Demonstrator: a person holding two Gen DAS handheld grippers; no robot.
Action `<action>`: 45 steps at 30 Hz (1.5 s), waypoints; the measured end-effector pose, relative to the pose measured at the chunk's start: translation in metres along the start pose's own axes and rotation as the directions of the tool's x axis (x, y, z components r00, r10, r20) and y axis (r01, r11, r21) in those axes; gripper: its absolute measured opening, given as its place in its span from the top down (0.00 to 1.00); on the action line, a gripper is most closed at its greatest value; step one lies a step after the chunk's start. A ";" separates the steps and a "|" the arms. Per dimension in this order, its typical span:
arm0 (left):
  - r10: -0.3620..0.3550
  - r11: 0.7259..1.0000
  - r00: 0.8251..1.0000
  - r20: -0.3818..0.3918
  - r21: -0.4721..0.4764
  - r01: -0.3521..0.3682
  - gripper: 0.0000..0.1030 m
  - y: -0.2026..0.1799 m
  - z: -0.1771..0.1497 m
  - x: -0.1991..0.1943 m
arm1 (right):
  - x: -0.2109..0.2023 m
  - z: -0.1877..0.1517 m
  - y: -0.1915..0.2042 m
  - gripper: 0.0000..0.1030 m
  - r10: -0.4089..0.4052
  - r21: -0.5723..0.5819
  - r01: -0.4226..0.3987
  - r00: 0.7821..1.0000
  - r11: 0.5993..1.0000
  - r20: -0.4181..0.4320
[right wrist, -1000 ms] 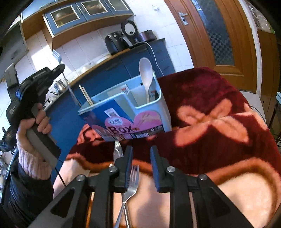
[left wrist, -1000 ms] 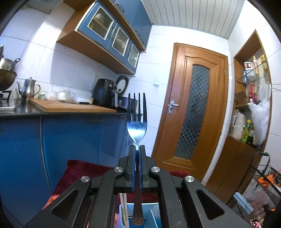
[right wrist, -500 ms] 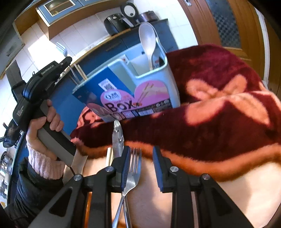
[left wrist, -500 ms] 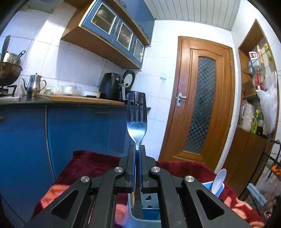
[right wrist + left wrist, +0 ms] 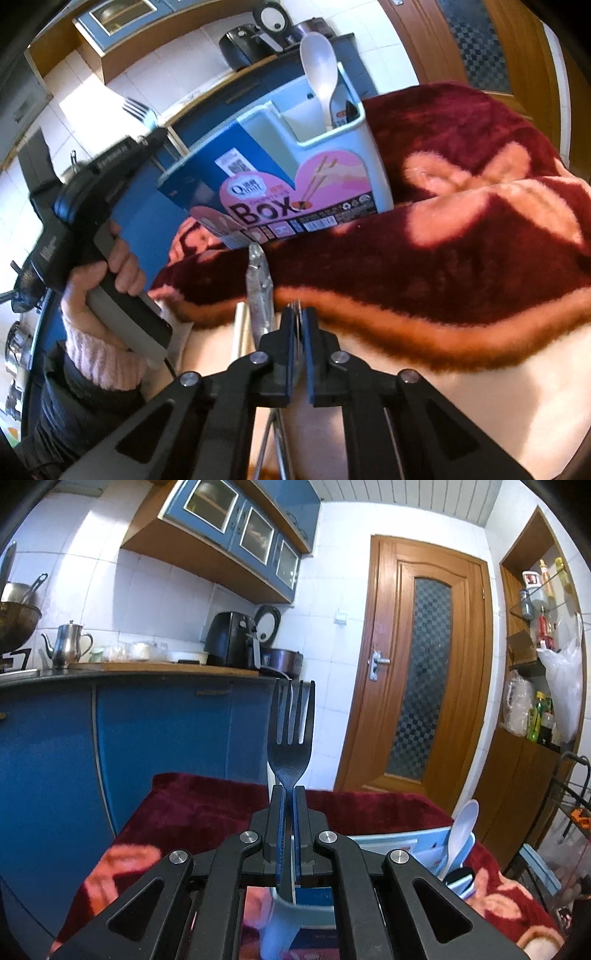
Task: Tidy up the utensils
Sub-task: 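Open the left tool to drop its fork into the caddy while the right drops its fork in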
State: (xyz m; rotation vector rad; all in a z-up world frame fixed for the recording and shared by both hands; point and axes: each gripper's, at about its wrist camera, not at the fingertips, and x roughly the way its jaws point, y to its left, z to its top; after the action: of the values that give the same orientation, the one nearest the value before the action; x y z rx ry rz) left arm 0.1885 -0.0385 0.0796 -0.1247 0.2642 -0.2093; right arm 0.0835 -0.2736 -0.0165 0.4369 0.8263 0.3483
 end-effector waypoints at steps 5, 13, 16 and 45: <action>-0.003 1.000 1.000 -0.020 -0.002 0.003 0.84 0.002 -0.002 -0.008 | -0.020 -0.001 0.009 0.97 0.006 -0.018 -0.004 0.996 1.000 0.086; -0.009 1.000 1.000 -0.027 -0.003 0.009 0.83 0.006 0.001 -0.027 | -0.057 0.000 0.036 0.97 -0.032 -0.102 0.060 0.964 0.993 0.264; -0.005 1.000 0.999 -0.036 -0.011 0.005 0.83 0.010 0.001 -0.034 | -0.071 0.000 0.043 0.98 -0.045 -0.117 0.087 0.945 0.989 0.323; 0.045 0.998 0.993 -0.111 -0.045 -0.050 0.83 0.042 -0.031 -0.039 | -0.118 0.070 0.054 0.98 -0.232 -0.096 0.393 0.704 0.915 0.672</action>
State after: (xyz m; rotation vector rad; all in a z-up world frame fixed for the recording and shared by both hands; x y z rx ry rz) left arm 0.1516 0.0083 0.0532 -0.1541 0.3813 -0.1626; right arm 0.0559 -0.2978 0.1259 0.1595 0.1525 -0.0460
